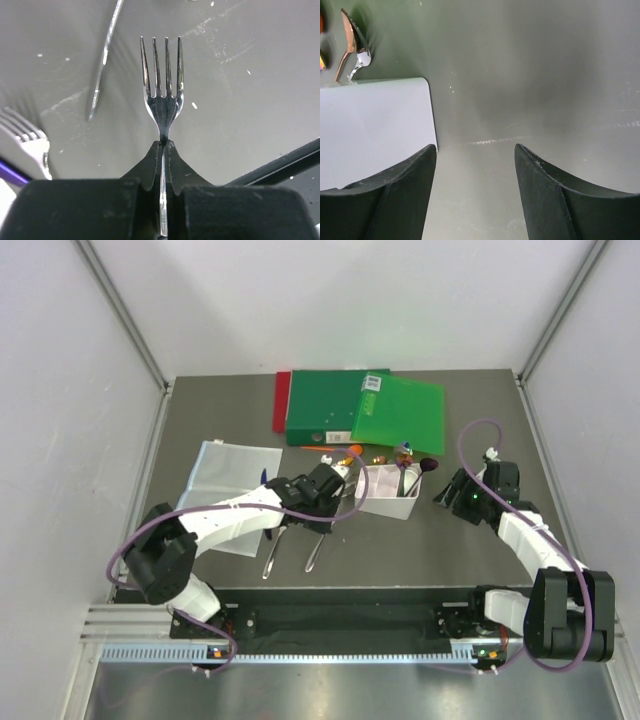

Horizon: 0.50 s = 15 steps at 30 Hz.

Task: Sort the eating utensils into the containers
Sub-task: Pick up the spoon from the center of the board.

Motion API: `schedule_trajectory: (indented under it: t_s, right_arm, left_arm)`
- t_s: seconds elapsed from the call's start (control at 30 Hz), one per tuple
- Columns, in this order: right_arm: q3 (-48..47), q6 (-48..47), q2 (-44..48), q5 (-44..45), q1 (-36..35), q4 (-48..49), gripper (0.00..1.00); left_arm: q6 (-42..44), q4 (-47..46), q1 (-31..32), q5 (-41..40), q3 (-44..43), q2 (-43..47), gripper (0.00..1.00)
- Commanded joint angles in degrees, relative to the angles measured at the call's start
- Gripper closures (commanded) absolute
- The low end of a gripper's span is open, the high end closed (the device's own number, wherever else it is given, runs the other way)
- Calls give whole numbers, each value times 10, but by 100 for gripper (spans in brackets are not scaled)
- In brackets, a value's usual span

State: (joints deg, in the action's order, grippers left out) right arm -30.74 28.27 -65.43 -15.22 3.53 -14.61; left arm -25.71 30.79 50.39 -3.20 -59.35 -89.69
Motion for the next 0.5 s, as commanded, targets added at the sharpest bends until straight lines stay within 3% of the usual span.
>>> schedule_trajectory:
  t_s: [0.0, 0.2, 0.47]
  right_arm:
    - [-8, 3, 2, -9, 6, 20, 36]
    - [-4, 6, 9, -8, 6, 20, 36]
    - [-9, 8, 6, -5, 6, 17, 36]
  left_arm:
    - [0, 3, -8, -1, 35, 31, 100]
    - [-45, -124, -8, -7, 135, 81, 100]
    - [-58, -186, -7, -28, 179, 134, 100]
